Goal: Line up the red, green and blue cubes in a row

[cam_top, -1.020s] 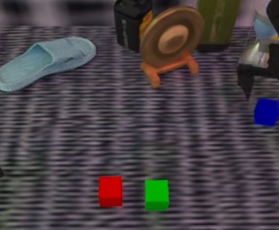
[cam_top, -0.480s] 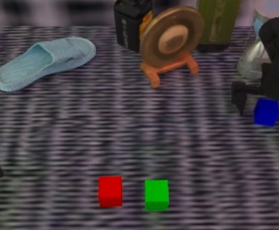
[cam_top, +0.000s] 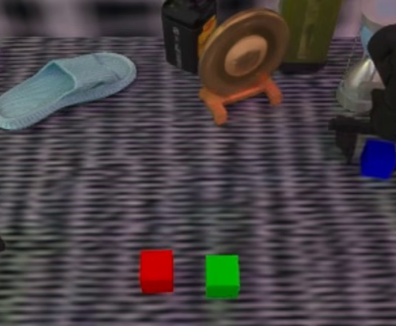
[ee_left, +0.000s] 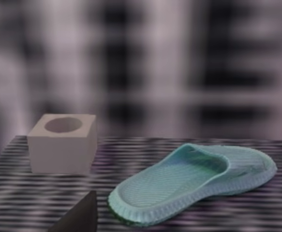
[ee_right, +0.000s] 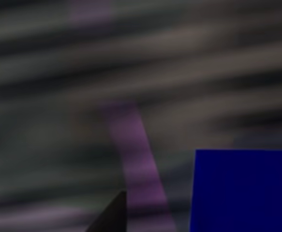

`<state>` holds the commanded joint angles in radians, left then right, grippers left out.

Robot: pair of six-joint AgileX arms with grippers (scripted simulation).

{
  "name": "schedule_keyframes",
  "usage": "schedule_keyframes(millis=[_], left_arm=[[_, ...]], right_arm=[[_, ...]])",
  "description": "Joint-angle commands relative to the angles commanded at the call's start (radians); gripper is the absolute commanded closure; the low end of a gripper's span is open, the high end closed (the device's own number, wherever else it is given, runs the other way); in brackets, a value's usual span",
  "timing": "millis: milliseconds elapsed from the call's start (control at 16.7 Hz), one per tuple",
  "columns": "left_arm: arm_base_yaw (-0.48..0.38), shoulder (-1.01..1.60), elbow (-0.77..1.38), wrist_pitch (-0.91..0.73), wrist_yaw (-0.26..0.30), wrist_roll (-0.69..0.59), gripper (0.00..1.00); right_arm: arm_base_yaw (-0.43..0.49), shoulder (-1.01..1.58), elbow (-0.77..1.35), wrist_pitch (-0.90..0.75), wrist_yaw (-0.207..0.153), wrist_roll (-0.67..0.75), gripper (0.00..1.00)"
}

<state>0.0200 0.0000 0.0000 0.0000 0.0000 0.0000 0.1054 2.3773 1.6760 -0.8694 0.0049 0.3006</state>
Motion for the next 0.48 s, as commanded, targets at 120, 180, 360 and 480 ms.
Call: schedule_keyframes(millis=[120, 180, 360, 480], left_arm=[[0.000, 0.000, 0.000, 0.000, 0.000, 0.000, 0.00], [0.000, 0.000, 0.000, 0.000, 0.000, 0.000, 0.00], [0.000, 0.000, 0.000, 0.000, 0.000, 0.000, 0.00], [0.000, 0.000, 0.000, 0.000, 0.000, 0.000, 0.00]], right_arm=[[0.000, 0.000, 0.000, 0.000, 0.000, 0.000, 0.68], [0.000, 0.000, 0.000, 0.000, 0.000, 0.000, 0.75], [0.000, 0.000, 0.000, 0.000, 0.000, 0.000, 0.98], [0.000, 0.000, 0.000, 0.000, 0.000, 0.000, 1.00]])
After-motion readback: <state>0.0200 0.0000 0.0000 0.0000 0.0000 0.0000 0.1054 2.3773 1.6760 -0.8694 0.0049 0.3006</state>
